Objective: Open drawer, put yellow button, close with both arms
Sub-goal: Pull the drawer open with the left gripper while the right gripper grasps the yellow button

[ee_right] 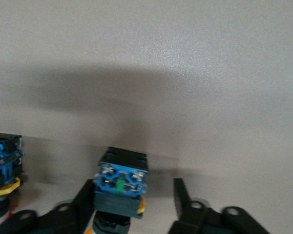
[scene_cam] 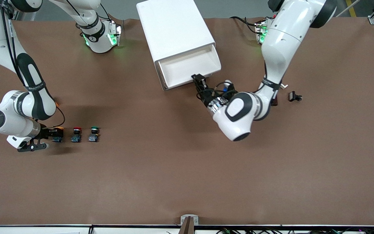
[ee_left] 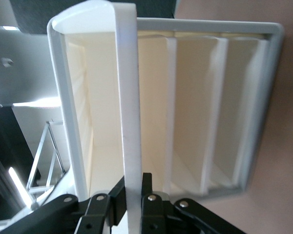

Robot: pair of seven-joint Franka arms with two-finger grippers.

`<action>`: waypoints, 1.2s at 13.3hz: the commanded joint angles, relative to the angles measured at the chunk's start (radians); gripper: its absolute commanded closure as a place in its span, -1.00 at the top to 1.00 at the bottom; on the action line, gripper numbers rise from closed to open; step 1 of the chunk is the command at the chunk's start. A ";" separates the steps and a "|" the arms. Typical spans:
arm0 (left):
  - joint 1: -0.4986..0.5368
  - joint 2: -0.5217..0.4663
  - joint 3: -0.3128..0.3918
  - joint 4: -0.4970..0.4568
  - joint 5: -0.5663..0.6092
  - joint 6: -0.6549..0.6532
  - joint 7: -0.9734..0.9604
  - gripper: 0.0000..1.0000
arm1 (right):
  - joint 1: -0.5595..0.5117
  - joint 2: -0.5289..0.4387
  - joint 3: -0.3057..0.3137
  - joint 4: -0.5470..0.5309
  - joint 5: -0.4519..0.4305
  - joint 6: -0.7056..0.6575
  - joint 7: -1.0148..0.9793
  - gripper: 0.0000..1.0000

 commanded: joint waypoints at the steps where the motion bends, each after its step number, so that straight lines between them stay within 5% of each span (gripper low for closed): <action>1: 0.017 0.004 0.060 0.063 -0.002 0.012 -0.007 -1.00 | -0.002 -0.002 0.010 -0.004 0.015 0.000 0.027 -0.20; 4: 0.026 0.006 0.117 0.076 -0.007 0.044 -0.001 -1.00 | 0.002 -0.004 0.012 -0.001 0.016 0.000 0.028 -0.76; 8: 0.038 0.006 0.117 0.076 -0.007 0.092 0.002 -0.99 | 0.021 -0.080 0.015 0.007 0.018 -0.094 0.094 -0.72; 10: 0.038 0.002 0.117 0.076 -0.007 0.092 0.004 0.78 | 0.049 -0.160 0.015 0.012 0.019 -0.229 0.148 -0.72; 11: 0.041 0.001 0.117 0.076 -0.005 0.092 0.005 1.00 | 0.066 -0.200 0.015 0.013 0.019 -0.289 0.172 -0.71; 16: 0.078 -0.005 0.132 0.120 0.004 0.089 0.037 1.00 | 0.179 -0.390 0.015 0.018 0.019 -0.539 0.380 -0.71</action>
